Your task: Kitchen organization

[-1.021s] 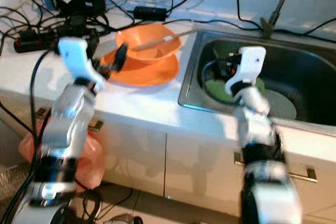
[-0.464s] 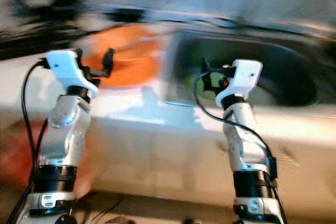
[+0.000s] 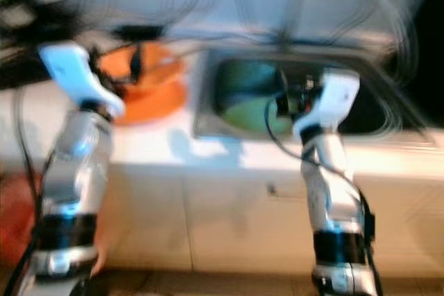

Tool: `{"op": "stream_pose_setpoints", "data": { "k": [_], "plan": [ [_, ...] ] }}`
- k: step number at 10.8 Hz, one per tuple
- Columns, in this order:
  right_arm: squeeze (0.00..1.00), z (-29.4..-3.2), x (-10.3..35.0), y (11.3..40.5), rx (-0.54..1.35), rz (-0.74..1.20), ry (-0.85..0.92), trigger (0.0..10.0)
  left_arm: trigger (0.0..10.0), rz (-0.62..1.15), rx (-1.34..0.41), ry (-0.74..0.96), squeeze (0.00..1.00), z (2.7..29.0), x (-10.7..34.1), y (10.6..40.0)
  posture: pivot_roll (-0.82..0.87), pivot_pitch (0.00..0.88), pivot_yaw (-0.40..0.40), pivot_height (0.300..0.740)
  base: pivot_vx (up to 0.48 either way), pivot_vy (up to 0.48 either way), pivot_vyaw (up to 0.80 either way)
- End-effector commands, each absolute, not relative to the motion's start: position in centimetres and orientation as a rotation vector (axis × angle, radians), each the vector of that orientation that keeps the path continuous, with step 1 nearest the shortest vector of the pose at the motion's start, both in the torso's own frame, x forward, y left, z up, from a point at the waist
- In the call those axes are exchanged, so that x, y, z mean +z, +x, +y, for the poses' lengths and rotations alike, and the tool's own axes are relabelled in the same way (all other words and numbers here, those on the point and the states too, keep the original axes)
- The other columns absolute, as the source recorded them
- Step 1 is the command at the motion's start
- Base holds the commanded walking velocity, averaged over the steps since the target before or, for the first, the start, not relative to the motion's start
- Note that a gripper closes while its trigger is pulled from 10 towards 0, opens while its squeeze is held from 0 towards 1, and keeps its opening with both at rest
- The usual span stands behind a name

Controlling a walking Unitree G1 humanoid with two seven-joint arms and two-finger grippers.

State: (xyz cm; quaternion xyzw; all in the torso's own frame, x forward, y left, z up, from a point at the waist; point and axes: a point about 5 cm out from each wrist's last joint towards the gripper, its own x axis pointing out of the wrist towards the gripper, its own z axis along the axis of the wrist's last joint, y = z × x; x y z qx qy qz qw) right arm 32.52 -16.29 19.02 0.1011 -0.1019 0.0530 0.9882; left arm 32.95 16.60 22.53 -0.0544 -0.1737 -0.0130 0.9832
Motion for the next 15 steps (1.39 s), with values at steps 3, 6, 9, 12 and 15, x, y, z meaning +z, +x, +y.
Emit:
{"op": "stream_pose_setpoints", "data": {
  "k": [3, 6, 9, 12, 15],
  "plan": [
    [0.01, -16.0, 19.3, 32.7, 0.11, -0.199, 0.208, 10.0, 10.0, -0.339, 0.0, -0.122, 0.0, 16.9, 23.0, 33.1, 0.07, 0.0, -0.031, 0.74, 0.359, 0.101, 0.0],
    [0.01, -15.7, 19.3, 32.8, 0.112, -0.197, 0.214, 10.0, 10.0, -0.322, -0.001, -0.119, 0.0, 16.9, 23.0, 33.3, 0.07, 0.0, -0.027, 0.74, 0.0, 0.0, 0.0],
    [0.02, -15.5, 19.3, 32.9, 0.12, -0.188, 0.219, 10.0, 10.0, -0.269, -0.01, -0.105, 0.0, 16.6, 22.8, 33.9, 0.08, 0.0, -0.019, 0.74, 0.0, 0.0, 0.0],
    [0.0, -15.2, 19.2, 32.9, 0.127, -0.172, 0.239, 10.0, 10.0, -0.147, -0.028, -0.101, 0.0, 17.0, 22.8, 36.0, 0.08, 0.0, -0.014, 0.74, 0.0, 0.0, 0.0],
    [0.0, -15.1, 18.9, 32.6, 0.143, -0.146, 0.272, 10.0, 10.0, -0.13, -0.053, -0.072, 0.0, 17.4, 24.3, 37.9, 0.07, 0.0, -0.01, 0.74, 0.0, 0.0, 0.0]
  ]
}}
